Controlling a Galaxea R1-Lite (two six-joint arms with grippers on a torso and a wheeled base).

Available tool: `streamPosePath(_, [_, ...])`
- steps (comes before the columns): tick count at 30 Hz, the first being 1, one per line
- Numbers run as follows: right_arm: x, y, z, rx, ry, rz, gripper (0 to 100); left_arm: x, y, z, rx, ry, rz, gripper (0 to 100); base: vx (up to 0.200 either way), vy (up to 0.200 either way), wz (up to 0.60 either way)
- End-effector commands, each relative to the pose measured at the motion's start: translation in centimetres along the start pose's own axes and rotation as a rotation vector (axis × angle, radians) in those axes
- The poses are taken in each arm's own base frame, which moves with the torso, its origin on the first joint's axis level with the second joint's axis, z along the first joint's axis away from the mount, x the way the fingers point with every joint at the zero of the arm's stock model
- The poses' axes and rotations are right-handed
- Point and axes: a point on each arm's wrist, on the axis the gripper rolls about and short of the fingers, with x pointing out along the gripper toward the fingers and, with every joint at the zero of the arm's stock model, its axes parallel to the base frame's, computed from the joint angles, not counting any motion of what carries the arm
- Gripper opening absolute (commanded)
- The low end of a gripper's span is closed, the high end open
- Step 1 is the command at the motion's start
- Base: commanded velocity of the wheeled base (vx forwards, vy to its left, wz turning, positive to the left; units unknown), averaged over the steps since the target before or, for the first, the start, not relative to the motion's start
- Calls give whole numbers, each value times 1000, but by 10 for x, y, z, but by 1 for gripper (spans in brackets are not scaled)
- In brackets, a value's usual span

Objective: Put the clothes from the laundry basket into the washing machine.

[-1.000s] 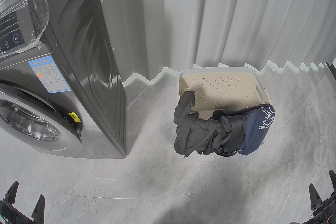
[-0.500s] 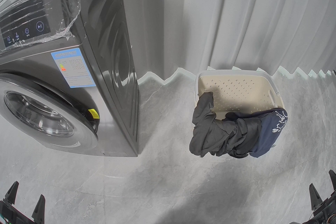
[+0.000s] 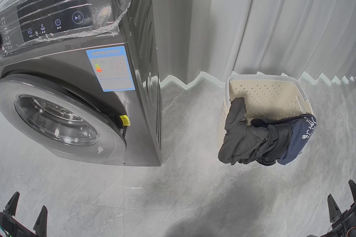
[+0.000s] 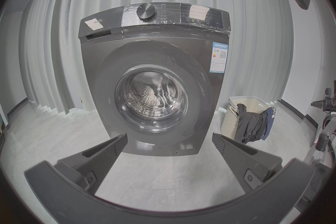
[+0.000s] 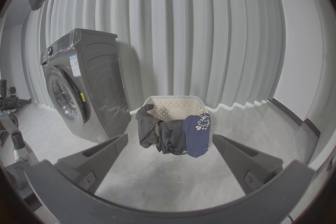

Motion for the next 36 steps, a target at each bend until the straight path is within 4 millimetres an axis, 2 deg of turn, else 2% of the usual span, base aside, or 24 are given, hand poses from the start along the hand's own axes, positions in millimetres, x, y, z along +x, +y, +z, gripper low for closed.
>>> streamPosePath(1, [1, 0, -4, 0, 15, -1, 100, 0, 0, -5, 0, 1, 0, 100, 0, 0, 0])
streamPosePath(5, [1, 0, -4, 1, 15, 1, 100, 0, 0, -5, 0, 1, 0, 100, 0, 0, 450])
streamPosePath(23, [1, 0, -4, 1, 15, 1, 100, 0, 0, -5, 0, 1, 0, 100, 0, 200, 0])
streamPosePath(32, [1, 0, -4, 1, 15, 1, 100, 0, 0, -5, 0, 2, 0, 100, 0, 0, 400])
streamPosePath(36, [1, 0, -4, 1, 15, 1, 100, 0, 0, -5, 1, 1, 0, 100, 0, 200, 0])
